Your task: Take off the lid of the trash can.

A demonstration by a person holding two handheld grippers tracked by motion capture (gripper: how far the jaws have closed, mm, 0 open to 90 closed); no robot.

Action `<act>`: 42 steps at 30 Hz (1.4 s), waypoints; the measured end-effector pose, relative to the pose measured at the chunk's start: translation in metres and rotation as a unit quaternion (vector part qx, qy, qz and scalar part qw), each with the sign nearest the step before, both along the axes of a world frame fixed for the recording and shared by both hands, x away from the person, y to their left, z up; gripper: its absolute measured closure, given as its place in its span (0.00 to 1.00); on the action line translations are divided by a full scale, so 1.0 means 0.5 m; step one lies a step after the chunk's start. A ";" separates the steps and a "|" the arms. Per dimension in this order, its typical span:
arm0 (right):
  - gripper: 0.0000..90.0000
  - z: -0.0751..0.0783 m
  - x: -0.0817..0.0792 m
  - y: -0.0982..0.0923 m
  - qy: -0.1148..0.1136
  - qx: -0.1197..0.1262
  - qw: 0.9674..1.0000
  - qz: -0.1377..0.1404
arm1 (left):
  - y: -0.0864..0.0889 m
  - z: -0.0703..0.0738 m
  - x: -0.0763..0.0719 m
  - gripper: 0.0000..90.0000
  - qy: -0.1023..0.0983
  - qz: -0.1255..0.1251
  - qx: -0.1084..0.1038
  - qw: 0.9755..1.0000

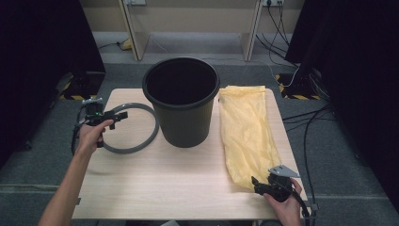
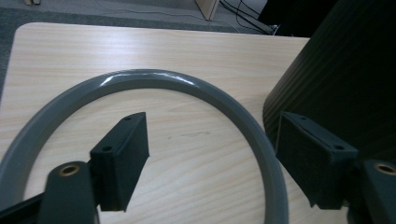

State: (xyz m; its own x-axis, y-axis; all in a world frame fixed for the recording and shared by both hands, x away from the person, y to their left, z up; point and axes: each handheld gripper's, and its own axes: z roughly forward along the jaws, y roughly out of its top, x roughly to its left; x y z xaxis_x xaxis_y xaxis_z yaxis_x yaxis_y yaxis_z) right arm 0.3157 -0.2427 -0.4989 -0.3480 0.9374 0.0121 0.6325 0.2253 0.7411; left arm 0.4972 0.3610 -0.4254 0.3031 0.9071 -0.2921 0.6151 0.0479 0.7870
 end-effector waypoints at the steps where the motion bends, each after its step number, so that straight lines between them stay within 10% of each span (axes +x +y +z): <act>1: 0.23 0.007 0.003 0.001 -0.002 0.001 1.000 0.001 | -0.008 0.002 -0.001 0.26 -0.002 -0.002 -0.002 1.000; 14: 0.24 0.101 0.087 0.039 -0.039 -0.019 0.999 0.018 | -0.100 0.017 0.016 0.26 -0.006 -0.038 0.004 0.999; 26: 0.24 0.067 0.118 0.018 -0.009 -0.025 1.000 -0.006 | -0.150 0.007 0.024 0.26 0.002 -0.058 -0.025 0.998; 42: 0.25 0.052 0.120 -0.024 0.002 -0.018 0.999 -0.029 | -0.218 0.016 0.040 0.28 -0.005 -0.080 0.001 0.997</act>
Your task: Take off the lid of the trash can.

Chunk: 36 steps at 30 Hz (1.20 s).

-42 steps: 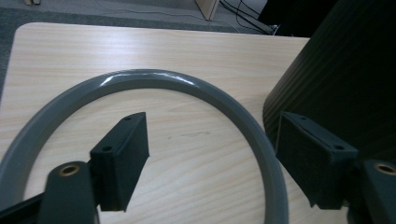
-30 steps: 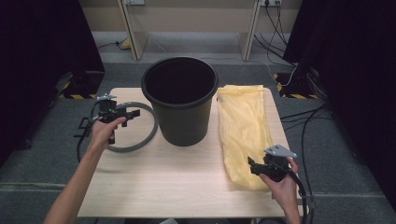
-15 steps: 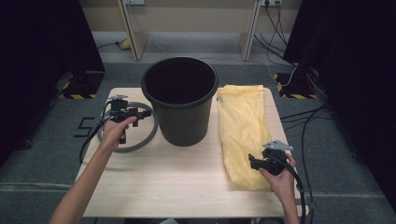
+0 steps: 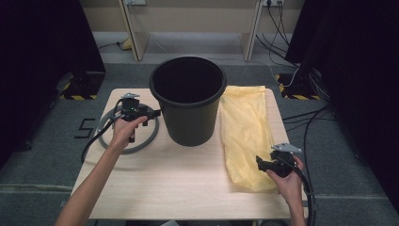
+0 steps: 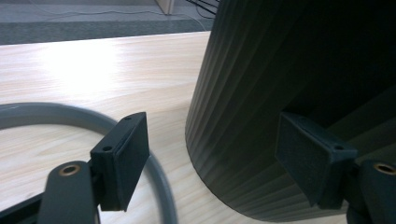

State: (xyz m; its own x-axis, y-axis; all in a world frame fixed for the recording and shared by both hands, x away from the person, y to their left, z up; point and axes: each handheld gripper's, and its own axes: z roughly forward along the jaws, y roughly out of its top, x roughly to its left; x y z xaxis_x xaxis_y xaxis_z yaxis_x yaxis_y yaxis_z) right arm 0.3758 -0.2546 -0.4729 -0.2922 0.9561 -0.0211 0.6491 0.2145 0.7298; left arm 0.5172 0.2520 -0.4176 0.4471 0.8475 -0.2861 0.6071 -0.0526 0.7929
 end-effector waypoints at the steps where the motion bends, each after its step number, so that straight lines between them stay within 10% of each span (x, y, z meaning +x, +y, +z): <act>1: 0.25 -0.002 0.001 -0.003 0.001 -0.001 1.000 0.000 | -0.003 -0.002 0.002 0.28 0.000 -0.002 0.004 1.000; 10: 0.24 -0.023 0.012 -0.030 0.018 0.000 1.000 -0.016 | 0.001 0.004 -0.019 0.27 -0.010 -0.015 0.010 1.000; 22: 0.21 -0.025 0.037 -0.037 0.021 -0.002 1.000 -0.013 | 0.041 -0.002 -0.169 0.25 -0.037 -0.072 0.025 0.996; 36: 0.20 -0.019 0.080 -0.039 0.024 -0.003 1.000 -0.011 | 0.027 -0.140 -0.284 0.24 -0.015 -0.100 0.085 0.991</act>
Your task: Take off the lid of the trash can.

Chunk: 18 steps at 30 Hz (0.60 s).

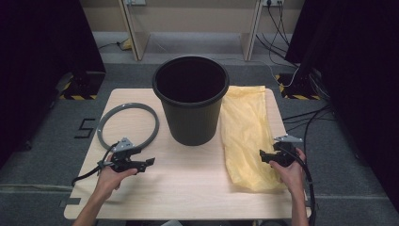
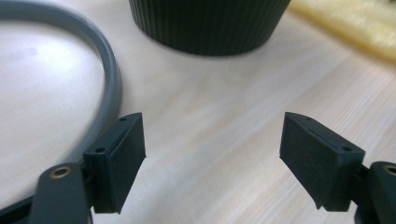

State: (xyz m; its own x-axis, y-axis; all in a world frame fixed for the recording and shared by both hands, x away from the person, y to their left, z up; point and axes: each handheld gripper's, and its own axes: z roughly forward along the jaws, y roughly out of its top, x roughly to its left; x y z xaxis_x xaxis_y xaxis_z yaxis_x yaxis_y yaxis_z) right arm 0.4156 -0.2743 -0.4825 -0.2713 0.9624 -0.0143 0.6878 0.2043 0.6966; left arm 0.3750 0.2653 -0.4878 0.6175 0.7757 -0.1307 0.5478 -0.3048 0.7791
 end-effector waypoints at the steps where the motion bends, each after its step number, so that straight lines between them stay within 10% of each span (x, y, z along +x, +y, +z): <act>1: 0.20 0.002 0.003 -0.002 -0.002 0.002 1.000 -0.002 | 0.000 -0.008 -0.002 0.24 0.003 -0.002 0.004 1.000; 18: 0.19 -0.003 0.023 -0.003 0.006 -0.001 1.000 0.007 | -0.009 -0.072 -0.023 0.17 -0.011 0.001 0.065 0.998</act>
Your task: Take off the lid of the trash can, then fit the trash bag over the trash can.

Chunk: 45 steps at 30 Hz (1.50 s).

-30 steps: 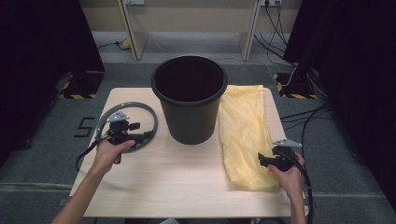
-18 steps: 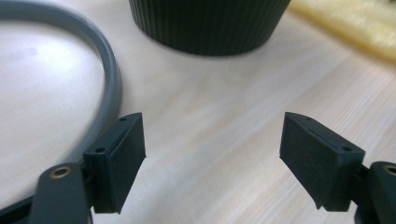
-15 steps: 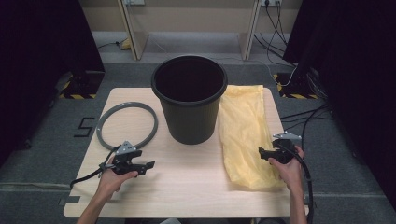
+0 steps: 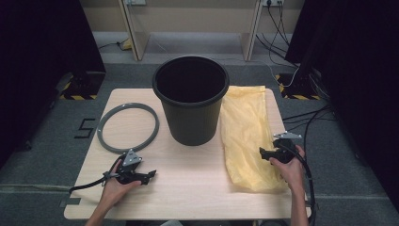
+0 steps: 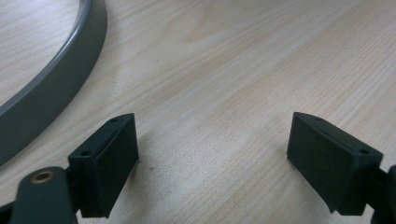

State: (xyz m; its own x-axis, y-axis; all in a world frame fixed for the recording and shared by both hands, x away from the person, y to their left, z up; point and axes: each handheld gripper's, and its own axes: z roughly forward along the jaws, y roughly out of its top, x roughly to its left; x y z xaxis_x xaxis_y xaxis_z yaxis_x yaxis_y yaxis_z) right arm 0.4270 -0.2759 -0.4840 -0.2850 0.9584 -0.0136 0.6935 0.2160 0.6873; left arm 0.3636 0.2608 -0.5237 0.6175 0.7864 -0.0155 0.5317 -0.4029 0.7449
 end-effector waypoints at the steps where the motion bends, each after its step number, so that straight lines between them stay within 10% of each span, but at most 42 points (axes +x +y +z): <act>1: 0.19 0.000 0.001 -0.001 0.002 0.000 1.000 -0.001 | 0.000 0.000 0.000 0.17 0.000 -0.001 0.000 1.000; 24: 0.19 -0.030 0.063 0.014 0.067 -0.012 0.998 0.002 | 0.000 0.000 0.000 0.16 0.001 -0.001 0.000 1.000; 36: 0.87 -0.017 0.058 0.032 0.065 0.003 0.997 0.037 | 0.000 0.000 0.000 0.16 0.001 -0.001 0.000 1.000; 45: 0.97 0.011 0.066 0.026 0.022 0.059 0.997 0.042 | 0.000 0.000 0.000 0.16 0.001 -0.001 0.000 1.000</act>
State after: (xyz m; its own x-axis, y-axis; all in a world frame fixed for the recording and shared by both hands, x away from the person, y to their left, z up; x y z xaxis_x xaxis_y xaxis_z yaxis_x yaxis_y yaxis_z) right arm 0.4599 -0.2630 -0.4782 -0.3616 0.9255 0.1128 0.7070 0.1934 0.6803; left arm 0.3638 0.2606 -0.5238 0.6197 0.7846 -0.0160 0.5320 -0.4050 0.7436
